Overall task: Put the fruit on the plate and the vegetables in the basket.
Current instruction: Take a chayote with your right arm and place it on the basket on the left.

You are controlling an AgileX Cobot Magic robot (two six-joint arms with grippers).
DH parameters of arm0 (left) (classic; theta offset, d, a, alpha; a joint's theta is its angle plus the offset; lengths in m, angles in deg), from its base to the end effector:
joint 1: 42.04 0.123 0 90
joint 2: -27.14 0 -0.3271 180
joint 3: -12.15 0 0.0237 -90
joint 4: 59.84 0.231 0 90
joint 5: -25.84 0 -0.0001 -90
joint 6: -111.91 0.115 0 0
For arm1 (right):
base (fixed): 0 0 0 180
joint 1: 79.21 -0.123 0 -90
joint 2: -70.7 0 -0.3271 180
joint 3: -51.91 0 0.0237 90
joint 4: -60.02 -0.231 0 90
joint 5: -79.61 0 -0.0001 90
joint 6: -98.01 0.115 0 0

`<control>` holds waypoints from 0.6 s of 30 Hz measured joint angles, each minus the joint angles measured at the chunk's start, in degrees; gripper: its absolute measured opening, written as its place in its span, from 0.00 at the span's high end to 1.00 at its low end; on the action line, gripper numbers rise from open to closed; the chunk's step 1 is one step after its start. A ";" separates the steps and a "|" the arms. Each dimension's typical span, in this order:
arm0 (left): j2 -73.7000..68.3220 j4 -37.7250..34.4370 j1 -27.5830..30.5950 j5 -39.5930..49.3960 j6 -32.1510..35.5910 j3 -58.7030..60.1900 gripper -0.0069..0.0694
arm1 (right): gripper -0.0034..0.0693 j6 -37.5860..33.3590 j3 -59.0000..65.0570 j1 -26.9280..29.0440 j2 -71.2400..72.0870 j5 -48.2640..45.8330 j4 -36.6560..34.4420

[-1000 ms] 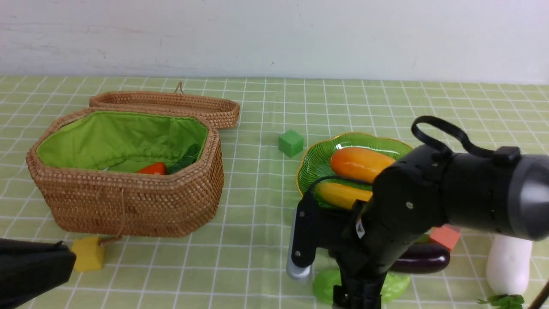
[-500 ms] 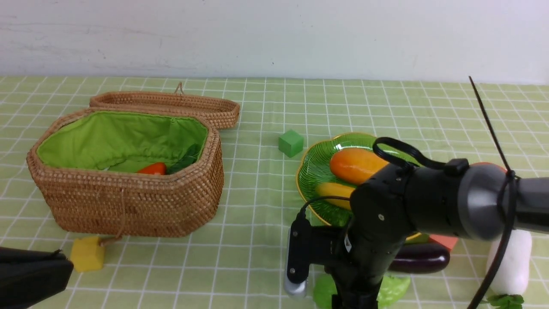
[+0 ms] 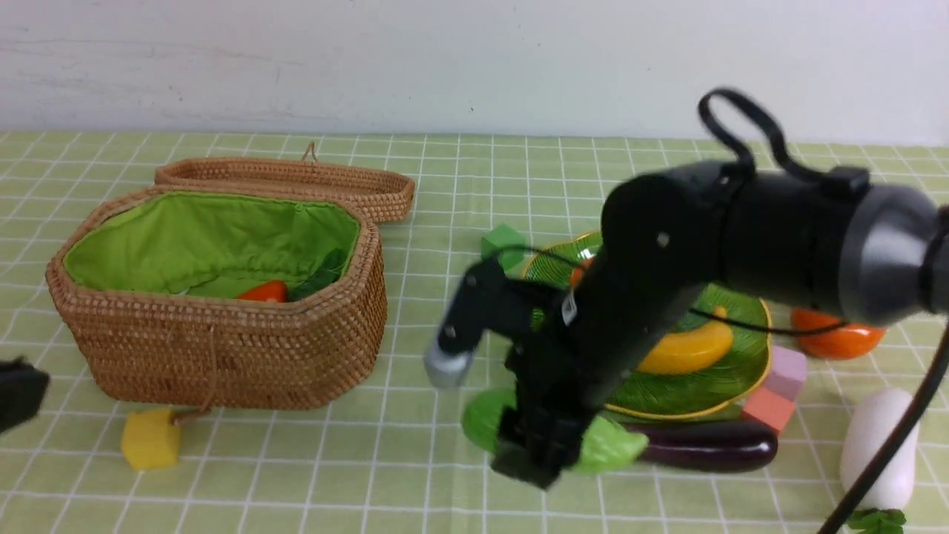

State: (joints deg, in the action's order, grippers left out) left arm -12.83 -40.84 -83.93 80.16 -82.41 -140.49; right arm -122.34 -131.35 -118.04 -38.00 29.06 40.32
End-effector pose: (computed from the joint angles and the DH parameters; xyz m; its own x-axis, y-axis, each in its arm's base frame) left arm 0.0570 -0.0102 0.3883 -0.3975 0.2896 -0.8707 0.4537 0.8868 0.0878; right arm 0.2787 0.2628 0.2941 -0.3019 -0.8159 -0.4932 -0.9393 0.3430 0.0074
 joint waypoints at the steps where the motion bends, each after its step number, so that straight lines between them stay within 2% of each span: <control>1: 0.00 3.69 0.00 0.00 -3.18 0.00 0.93 | 0.35 0.00 -2.44 0.00 0.30 2.09 -2.97; 5: 0.00 16.98 0.00 -0.17 -16.25 0.00 0.93 | 0.35 -1.72 -11.35 -0.17 -1.16 13.09 -13.24; 6: 0.00 17.54 0.00 -0.23 -16.83 0.00 0.93 | 0.35 -2.27 -12.28 -0.17 -1.57 14.21 -14.23; 7: 0.00 22.41 0.00 -0.83 -21.61 0.00 0.93 | 0.35 -5.71 -16.46 -0.40 -3.52 18.81 -18.35; 9: 0.00 24.21 0.00 -1.15 -24.20 0.00 0.93 | 0.35 -7.88 -19.23 -0.64 -5.47 21.09 -20.45; 10: 0.00 26.11 0.00 -2.38 -26.84 0.00 0.93 | 0.35 -11.82 -22.86 -1.27 -8.96 24.25 -23.88; 15: 0.00 26.15 0.00 -6.88 -28.34 0.00 0.93 | 0.35 -19.95 -33.30 -2.40 -19.38 28.60 -29.31; 18: 0.00 25.27 0.00 -8.02 -28.46 0.00 0.93 | 0.35 -21.71 -37.91 -2.46 -24.84 29.07 -29.84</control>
State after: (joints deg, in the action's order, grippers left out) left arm -12.83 -15.57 -83.93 72.14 -110.87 -140.49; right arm -144.05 -169.26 -120.50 -62.84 58.13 10.48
